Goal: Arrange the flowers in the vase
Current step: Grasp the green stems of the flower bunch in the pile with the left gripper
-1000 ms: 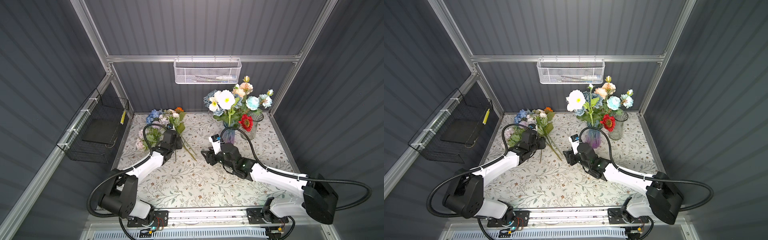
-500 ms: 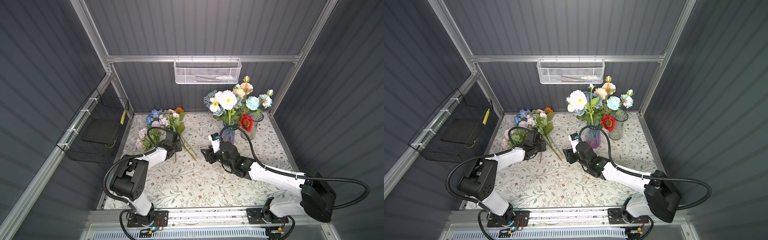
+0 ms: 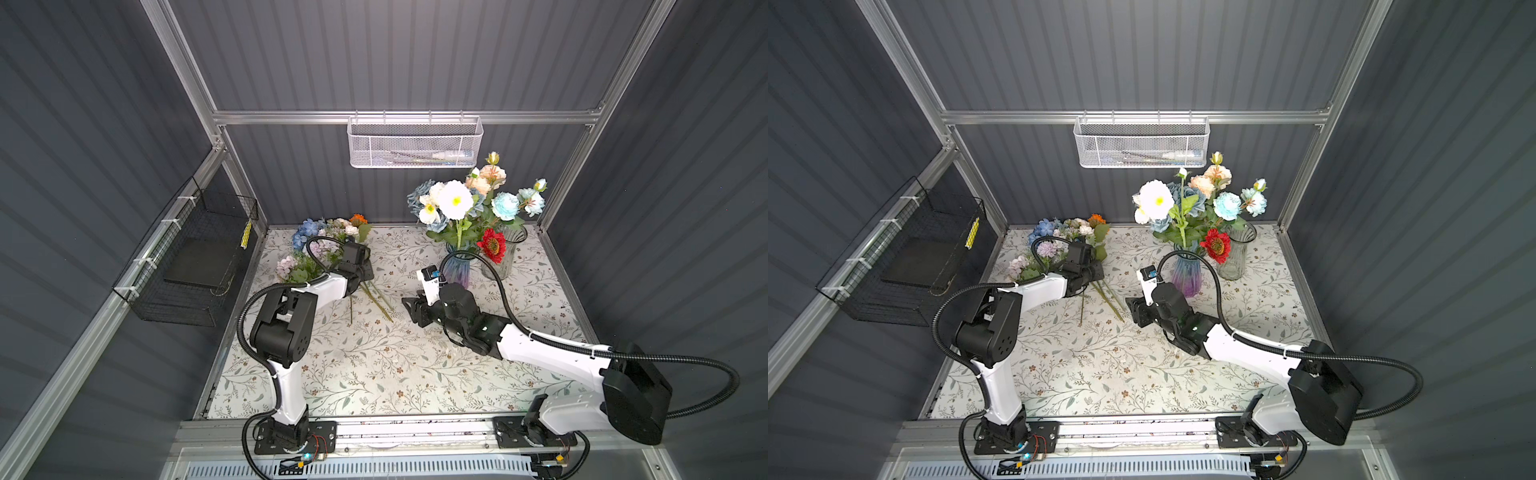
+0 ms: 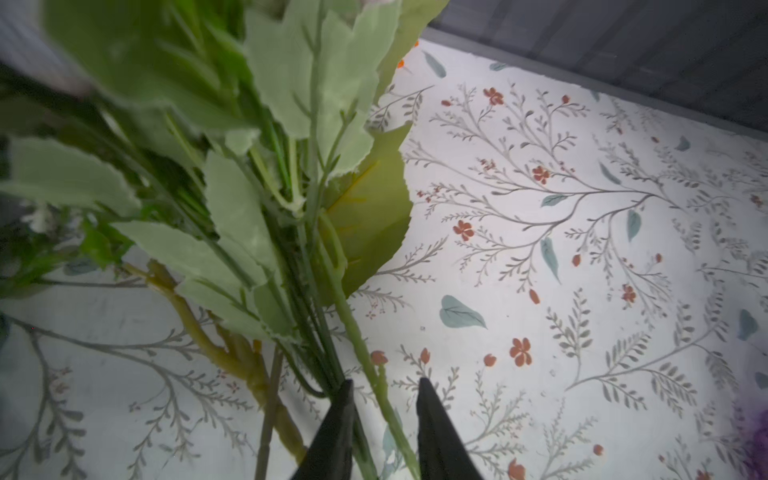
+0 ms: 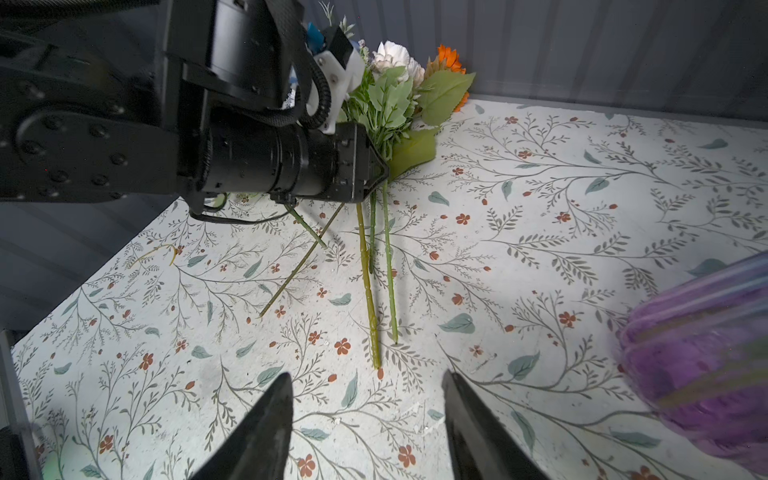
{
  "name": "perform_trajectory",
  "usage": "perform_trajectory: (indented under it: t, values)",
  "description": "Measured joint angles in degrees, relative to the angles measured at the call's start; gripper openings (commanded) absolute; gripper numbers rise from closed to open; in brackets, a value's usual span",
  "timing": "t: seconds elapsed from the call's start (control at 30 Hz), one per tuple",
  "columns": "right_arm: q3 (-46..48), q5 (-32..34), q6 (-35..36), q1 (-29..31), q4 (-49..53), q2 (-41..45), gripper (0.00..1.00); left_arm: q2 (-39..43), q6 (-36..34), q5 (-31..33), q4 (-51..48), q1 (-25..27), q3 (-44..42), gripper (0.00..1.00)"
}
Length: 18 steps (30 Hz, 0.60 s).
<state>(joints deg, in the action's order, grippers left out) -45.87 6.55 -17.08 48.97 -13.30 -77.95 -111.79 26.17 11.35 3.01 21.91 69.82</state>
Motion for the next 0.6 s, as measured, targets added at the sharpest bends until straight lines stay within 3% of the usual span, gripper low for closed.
perform_trajectory:
  t: [0.6]
  values:
    - [0.1,1.0,1.9,0.0,-0.1,0.9,0.59,-1.8,2.6,4.7,1.4,0.0,-1.0,0.31]
